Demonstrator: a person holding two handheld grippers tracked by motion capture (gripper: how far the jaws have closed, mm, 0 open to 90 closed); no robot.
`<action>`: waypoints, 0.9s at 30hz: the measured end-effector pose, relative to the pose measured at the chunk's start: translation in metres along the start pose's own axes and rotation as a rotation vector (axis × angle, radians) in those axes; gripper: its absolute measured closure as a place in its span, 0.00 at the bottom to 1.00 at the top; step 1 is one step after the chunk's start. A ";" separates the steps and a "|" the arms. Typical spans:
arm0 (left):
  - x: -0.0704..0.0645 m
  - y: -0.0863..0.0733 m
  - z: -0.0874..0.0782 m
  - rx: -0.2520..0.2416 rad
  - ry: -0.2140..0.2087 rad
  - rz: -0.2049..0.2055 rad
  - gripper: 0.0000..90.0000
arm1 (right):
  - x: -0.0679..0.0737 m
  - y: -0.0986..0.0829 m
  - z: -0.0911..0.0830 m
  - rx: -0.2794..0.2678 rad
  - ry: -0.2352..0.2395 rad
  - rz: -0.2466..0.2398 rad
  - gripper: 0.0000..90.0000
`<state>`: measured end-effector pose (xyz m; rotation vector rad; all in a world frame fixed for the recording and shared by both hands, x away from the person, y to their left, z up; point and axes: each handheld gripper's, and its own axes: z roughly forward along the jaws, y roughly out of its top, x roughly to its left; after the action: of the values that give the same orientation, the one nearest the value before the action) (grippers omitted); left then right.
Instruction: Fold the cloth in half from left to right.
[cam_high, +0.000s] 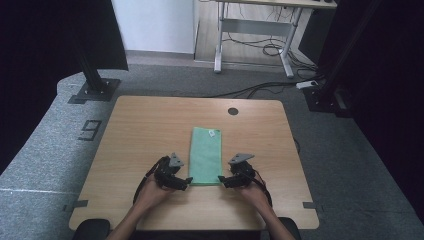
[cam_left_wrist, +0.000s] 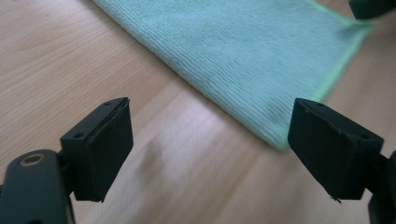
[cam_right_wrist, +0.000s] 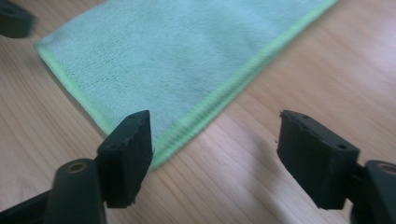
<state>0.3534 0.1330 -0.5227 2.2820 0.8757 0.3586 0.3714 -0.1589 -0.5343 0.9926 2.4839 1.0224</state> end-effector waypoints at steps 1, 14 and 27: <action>0.000 -0.003 -0.004 -0.001 0.004 0.000 0.15 | -0.002 -0.002 -0.003 -0.006 -0.006 0.003 0.25; 0.025 -0.042 -0.021 0.011 0.048 -0.062 0.10 | -0.022 -0.037 -0.017 0.019 -0.037 0.023 0.10; 0.026 -0.052 -0.011 0.003 0.012 -0.023 0.00 | -0.028 -0.047 -0.015 -0.019 -0.058 0.061 0.00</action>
<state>0.3421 0.1847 -0.5490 2.2724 0.9088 0.3617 0.3616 -0.2105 -0.5567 1.0827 2.4067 1.0185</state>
